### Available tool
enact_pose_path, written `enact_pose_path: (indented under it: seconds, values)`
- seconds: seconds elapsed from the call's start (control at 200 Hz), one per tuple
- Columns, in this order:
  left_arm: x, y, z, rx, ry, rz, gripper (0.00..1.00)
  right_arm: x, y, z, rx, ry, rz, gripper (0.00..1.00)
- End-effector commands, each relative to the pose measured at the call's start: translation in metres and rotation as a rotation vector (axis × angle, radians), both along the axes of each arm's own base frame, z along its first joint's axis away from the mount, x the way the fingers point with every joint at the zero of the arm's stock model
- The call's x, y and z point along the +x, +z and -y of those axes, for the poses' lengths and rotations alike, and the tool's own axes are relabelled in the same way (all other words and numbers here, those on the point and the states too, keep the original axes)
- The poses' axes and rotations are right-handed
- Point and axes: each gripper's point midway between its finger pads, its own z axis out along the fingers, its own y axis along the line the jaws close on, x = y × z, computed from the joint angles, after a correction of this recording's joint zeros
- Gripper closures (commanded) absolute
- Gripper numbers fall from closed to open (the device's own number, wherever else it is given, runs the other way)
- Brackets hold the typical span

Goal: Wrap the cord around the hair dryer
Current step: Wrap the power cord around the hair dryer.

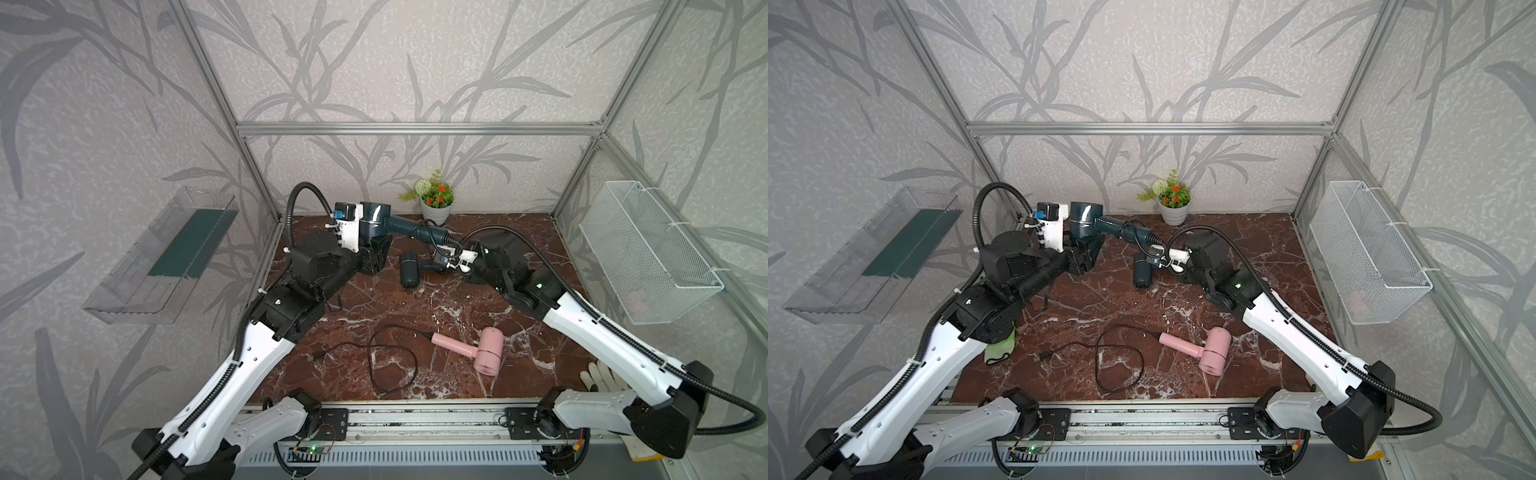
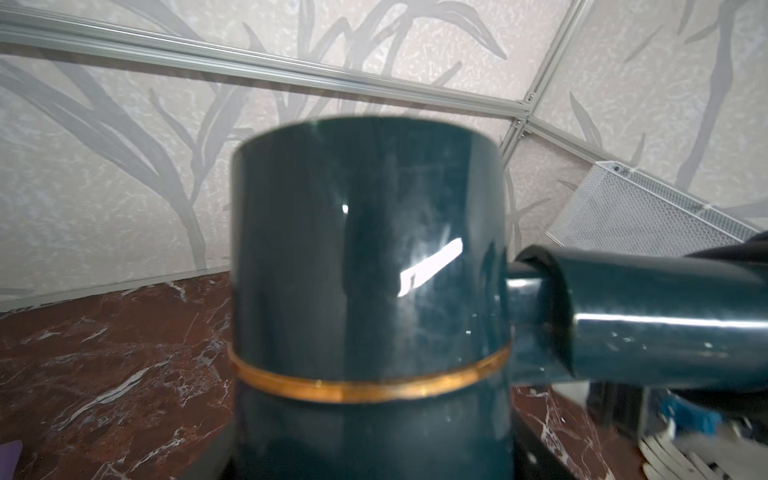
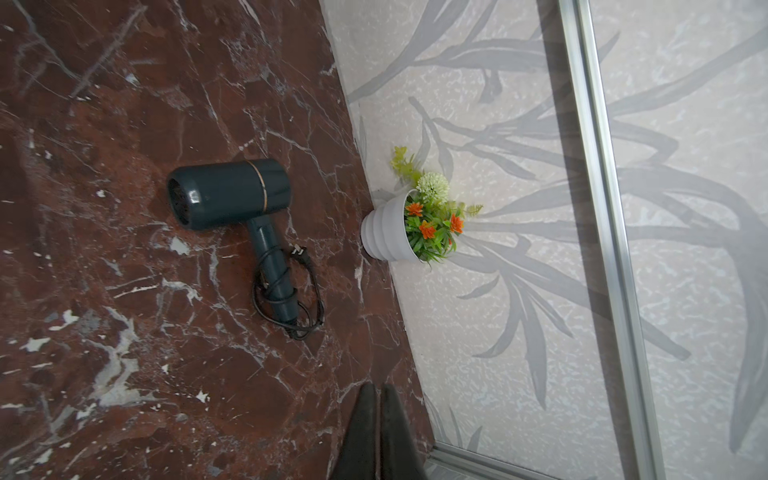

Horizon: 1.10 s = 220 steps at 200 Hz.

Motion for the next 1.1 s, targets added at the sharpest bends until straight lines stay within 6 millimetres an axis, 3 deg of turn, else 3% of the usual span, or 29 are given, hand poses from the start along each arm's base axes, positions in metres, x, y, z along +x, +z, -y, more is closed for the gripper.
enact_pose_path:
  seconds: [0.0, 0.16, 0.32, 0.365, 0.52, 0.74, 0.76, 0.89, 0.98, 1.095]
  values:
    - [0.019, 0.055, -0.016, -0.187, 0.136, 0.126, 1.0, -0.02, -0.009, -0.017, -0.017, 0.025, -0.008, 1.0]
    - [0.041, 0.044, -0.02, -0.155, 0.237, 0.13, 1.0, -0.041, 0.012, -0.036, -0.098, 0.058, 0.075, 1.0]
    - [0.054, 0.028, -0.031, 0.004, 0.352, 0.132, 1.0, -0.048, 0.068, -0.036, -0.169, 0.054, 0.225, 1.0]
    - [0.055, 0.024, -0.033, 0.049, 0.367, 0.133, 1.0, -0.057, 0.082, -0.044, -0.191, 0.084, 0.266, 1.0]
    - [0.055, 0.013, -0.034, 0.181, 0.356, 0.113, 1.0, -0.057, 0.123, -0.047, -0.251, 0.093, 0.376, 1.0]
    - [0.034, 0.002, -0.011, 0.292, 0.152, 0.095, 1.0, -0.04, 0.169, -0.055, -0.262, 0.116, 0.482, 1.0]
    - [0.031, 0.0, -0.008, 0.301, 0.13, 0.093, 1.0, -0.03, 0.174, -0.046, -0.264, 0.088, 0.487, 1.0]
    - [0.006, -0.007, 0.006, 0.317, -0.023, 0.086, 1.0, -0.008, 0.196, -0.037, -0.229, 0.066, 0.512, 1.0]
    - [-0.014, -0.007, 0.015, 0.288, -0.127, 0.096, 1.0, 0.008, 0.195, -0.029, -0.205, 0.05, 0.493, 1.0]
    - [-0.033, 0.002, 0.019, 0.22, -0.198, 0.121, 1.0, 0.023, 0.174, -0.019, -0.145, 0.054, 0.41, 1.0]
